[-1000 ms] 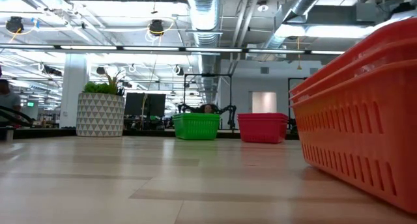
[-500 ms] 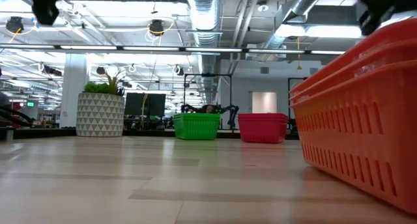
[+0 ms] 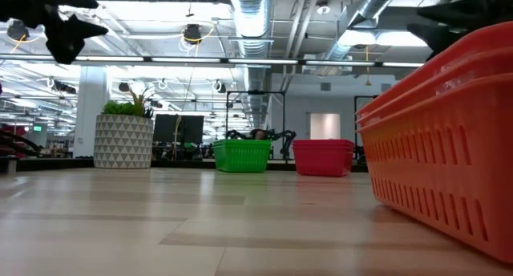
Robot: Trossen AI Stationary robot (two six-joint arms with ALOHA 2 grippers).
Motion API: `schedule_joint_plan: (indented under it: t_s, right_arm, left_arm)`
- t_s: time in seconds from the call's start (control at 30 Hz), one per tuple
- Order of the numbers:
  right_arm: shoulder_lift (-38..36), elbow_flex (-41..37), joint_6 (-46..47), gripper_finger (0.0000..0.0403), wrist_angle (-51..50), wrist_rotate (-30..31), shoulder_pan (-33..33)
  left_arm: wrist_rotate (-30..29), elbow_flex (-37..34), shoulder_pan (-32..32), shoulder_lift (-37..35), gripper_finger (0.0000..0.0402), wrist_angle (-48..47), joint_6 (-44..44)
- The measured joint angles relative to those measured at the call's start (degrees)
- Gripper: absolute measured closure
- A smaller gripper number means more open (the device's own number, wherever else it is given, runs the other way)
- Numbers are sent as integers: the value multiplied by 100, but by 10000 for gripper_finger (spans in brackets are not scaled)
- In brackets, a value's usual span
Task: Stack baskets by color
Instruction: Return to Home Position
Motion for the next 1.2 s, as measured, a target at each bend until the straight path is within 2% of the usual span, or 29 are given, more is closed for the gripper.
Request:
schedule_joint_plan:
  t_s: [0.17, 0.43, 0.67, 0.87, 1.2]
  right_arm:
    - [-7, -1, -462, 262, -14, -8, 0]
    - [3, -3, -664, 259, -517, -17, -2]
    - [-1, -5, -672, 258, -567, -21, -2]
    - [3, -5, -714, 252, -668, -26, -2]
    - [10, -7, -720, 248, -1298, -46, 0]
  left_arm:
    - [125, -304, -1, -16, 209, 42, 130]
    - [258, -972, -1, -19, 209, 157, 183]
    - [255, -1823, 3, -10, 209, 1411, 271]
    - [225, -1877, 3, -27, 209, 1732, 631]
    - [196, -1909, 1, -6, 209, 1881, 693]
